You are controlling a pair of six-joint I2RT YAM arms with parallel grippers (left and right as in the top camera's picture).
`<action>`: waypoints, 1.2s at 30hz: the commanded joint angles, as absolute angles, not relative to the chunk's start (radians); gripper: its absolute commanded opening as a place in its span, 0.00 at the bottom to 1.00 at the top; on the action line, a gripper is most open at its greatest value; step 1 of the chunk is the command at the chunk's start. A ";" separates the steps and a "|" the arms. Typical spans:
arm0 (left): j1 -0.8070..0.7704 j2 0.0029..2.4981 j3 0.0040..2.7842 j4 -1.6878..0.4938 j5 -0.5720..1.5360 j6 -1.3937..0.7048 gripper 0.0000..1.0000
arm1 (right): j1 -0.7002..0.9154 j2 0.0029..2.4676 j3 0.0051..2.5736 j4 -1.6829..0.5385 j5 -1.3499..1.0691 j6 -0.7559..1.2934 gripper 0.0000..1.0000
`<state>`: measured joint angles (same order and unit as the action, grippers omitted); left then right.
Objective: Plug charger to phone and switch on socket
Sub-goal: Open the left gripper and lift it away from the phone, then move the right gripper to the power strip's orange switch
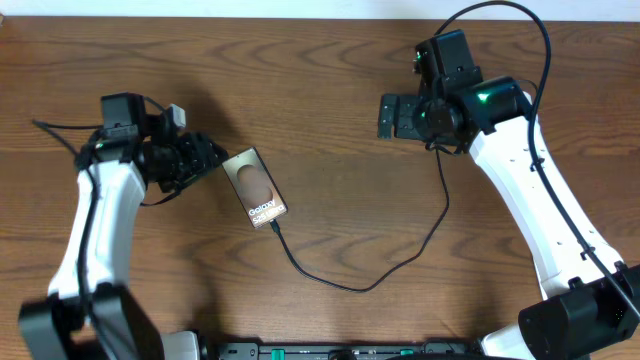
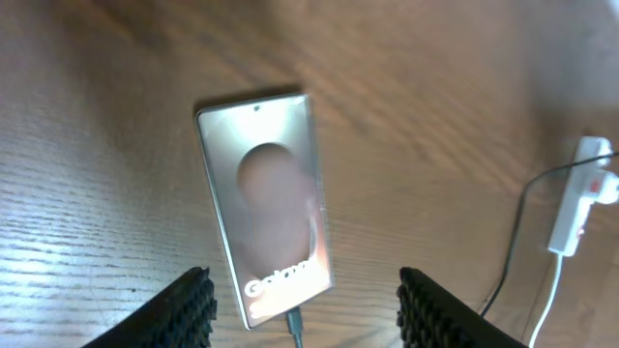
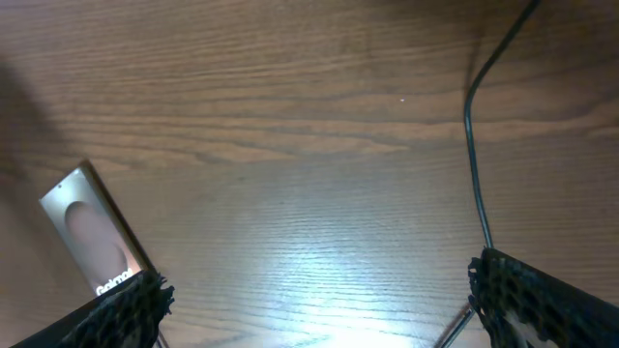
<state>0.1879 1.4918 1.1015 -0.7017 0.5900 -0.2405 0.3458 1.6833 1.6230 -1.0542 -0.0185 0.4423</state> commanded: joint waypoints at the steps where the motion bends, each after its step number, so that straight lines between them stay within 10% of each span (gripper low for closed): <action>1: 0.190 1.397 1.098 -0.714 0.574 -0.241 0.63 | 0.316 1.674 1.633 -1.065 0.020 0.433 0.99; 15: 0.189 1.235 1.098 -0.733 0.555 -0.238 0.72 | 0.049 1.674 1.633 -1.108 0.016 0.528 0.99; 36: 0.189 1.237 1.098 -0.756 0.530 -0.236 0.72 | -0.282 1.684 1.633 -1.092 -0.181 0.094 0.99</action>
